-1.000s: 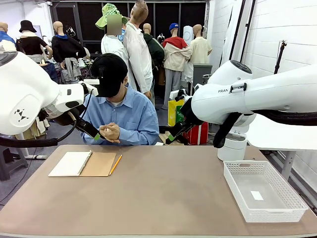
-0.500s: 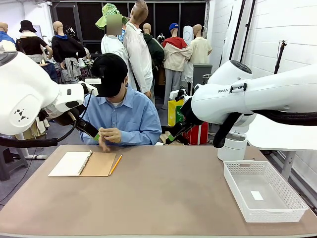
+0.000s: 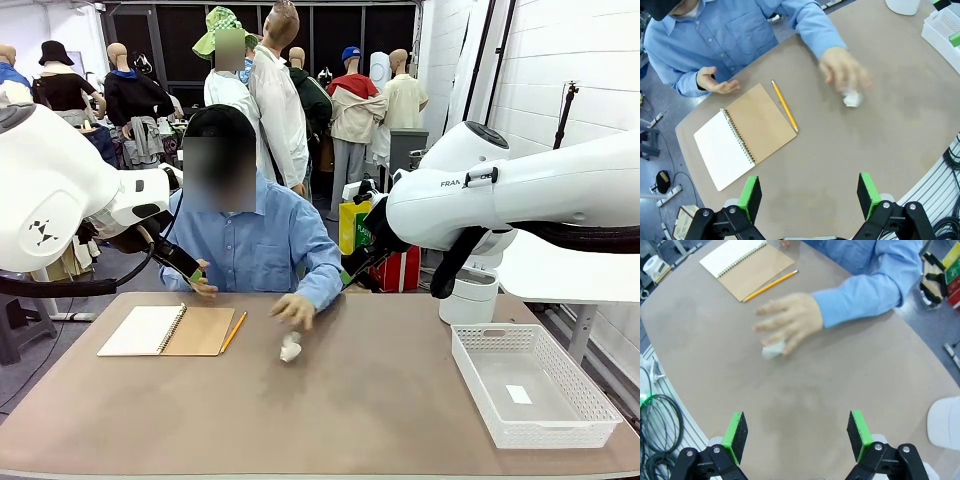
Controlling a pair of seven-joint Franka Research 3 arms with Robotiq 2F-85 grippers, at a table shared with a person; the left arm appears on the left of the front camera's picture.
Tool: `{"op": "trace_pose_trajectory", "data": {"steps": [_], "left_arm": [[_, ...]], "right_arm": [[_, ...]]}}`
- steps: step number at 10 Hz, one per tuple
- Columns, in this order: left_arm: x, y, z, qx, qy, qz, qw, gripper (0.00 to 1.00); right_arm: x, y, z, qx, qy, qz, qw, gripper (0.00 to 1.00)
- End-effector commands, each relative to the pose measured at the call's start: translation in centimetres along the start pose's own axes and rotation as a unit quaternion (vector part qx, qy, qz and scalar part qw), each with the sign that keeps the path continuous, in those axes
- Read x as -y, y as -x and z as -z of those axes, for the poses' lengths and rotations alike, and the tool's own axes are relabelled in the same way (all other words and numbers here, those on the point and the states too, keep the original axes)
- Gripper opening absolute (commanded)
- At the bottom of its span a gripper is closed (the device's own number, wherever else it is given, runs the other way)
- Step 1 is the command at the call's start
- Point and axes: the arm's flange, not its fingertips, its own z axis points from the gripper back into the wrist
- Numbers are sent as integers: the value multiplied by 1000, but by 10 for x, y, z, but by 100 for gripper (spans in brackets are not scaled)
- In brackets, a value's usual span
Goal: Sort the paper based on its condition.
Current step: If a person hands you a paper, place it in the Organizing basket , and if it's crumpled, put it in the Trash can.
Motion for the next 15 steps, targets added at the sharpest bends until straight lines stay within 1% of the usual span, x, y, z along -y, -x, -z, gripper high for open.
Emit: {"op": "trace_pose_trajectory", "data": {"steps": [1,8,9,11,15], "left_arm": [[-1,0,0,1,1,-1,1000,100],[-1,0,0,1,1,-1,1000,100],[-1,0,0,1,1,-1,1000,100],[-1,0,0,1,1,-1,1000,100],[-1,0,0,1,1,-1,1000,100]], "right_arm": [[1,1,1,-6,6,-3,1000,100],[1,1,1,-6,6,-3,1000,100],[0,0,0,0,0,0,1000,100],[-9,-9,14,-39,-10,-29,999,100],[-27,2,47,-95,-44,-81,991,100]]}}
